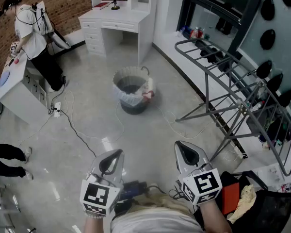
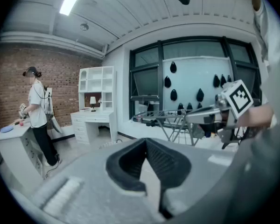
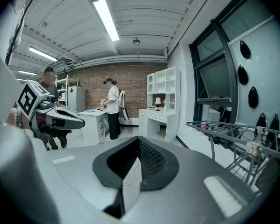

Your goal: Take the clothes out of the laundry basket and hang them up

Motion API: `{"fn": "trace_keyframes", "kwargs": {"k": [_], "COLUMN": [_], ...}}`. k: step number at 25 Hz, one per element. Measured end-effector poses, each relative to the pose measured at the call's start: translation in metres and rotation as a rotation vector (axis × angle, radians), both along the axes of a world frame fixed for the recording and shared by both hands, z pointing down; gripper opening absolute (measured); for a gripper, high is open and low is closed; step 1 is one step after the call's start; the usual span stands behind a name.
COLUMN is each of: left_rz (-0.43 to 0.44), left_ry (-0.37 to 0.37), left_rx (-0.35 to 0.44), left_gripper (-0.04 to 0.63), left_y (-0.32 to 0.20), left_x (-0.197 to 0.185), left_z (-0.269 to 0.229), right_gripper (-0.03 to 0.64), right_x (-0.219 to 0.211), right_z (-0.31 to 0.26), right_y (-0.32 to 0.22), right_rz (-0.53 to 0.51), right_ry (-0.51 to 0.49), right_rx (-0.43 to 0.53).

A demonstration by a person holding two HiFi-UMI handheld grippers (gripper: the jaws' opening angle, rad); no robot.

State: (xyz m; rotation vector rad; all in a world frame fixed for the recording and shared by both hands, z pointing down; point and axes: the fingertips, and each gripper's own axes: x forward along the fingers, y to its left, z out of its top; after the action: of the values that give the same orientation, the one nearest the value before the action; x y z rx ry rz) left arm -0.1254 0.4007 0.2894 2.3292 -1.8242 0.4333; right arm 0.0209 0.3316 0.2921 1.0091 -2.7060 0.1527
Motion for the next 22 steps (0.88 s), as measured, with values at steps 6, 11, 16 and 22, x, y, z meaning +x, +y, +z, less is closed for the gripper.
{"fn": "trace_keyframes", "kwargs": {"k": [6,11,16,22], "left_rz": [-0.003,-0.001,-0.004,0.035], "left_ry": [0.008,0.013,-0.007,-0.015], "left_rx": [0.003,0.002,-0.012,-0.026], "left_gripper": [-0.005,-0.005,-0.003,0.132], "left_y": [0.0,0.0,-0.003,-0.01], "left_x": [0.002,0.006,0.012,0.028], "left_z": [0.0,0.0,0.005,0.006], "right_gripper": [0.003,0.003,0.003,0.019], "right_x": [0.002,0.003,0.007,0.012], "right_z": [0.001,0.002,0.003,0.004], "right_y": [0.001,0.003,0.003,-0.004], "right_rz": [-0.007,-0.015,-0.024,-0.023], "right_ry": [-0.007,-0.002,-0.03,-0.035], "right_rx": [0.007,0.003,-0.008,-0.02]}}
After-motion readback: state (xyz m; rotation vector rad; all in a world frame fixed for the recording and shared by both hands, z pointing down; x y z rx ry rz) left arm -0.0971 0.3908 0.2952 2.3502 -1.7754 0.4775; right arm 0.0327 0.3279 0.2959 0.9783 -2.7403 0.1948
